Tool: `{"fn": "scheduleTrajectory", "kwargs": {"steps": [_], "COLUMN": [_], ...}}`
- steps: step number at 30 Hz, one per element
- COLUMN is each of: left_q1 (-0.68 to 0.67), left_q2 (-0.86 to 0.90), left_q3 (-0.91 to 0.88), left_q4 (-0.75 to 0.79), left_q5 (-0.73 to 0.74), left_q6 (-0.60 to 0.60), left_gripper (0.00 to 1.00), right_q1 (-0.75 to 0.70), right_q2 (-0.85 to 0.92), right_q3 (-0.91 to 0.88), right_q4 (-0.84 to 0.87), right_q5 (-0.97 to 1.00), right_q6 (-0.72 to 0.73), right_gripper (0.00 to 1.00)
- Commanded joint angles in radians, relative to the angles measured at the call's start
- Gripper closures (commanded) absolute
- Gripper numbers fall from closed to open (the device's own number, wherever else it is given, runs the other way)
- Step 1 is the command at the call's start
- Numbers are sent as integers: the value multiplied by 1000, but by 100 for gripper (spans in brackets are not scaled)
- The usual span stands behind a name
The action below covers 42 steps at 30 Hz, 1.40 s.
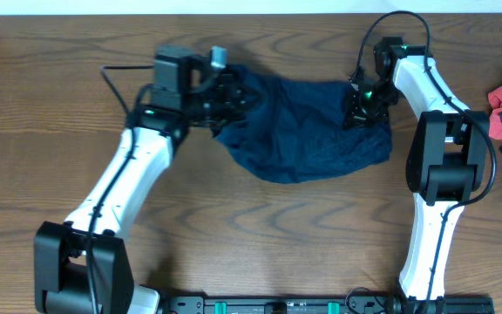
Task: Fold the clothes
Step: 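Grasp the shorts' left end with the left gripper and lift it, then fold the left end rightward over the shorts with the left gripper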
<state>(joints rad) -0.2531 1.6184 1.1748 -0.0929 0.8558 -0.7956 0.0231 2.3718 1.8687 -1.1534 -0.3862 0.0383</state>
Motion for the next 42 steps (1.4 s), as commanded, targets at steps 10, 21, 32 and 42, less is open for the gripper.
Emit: {"fn": "scheduleTrajectory", "kwargs": {"steps": [10, 21, 32, 42], "left_q1": [-183, -348, -397, -398], "left_q2": [3, 79, 201, 205], "left_q3": [4, 4, 4, 4], "left_q4": [180, 297, 382, 379], "left_q5": [-212, -359, -386, -386], "left_q6": [-186, -191, -211, -212], "left_gripper": [94, 94, 94, 94], "right_q1": [22, 25, 25, 21], "right_q2": [21, 21, 21, 20], "right_q3": [-32, -32, -31, 92], "right_q4": [10, 5, -13, -136], "right_q5": [52, 37, 38, 45], "right_q6": [6, 6, 6, -2], "right_gripper": [99, 99, 99, 99]}}
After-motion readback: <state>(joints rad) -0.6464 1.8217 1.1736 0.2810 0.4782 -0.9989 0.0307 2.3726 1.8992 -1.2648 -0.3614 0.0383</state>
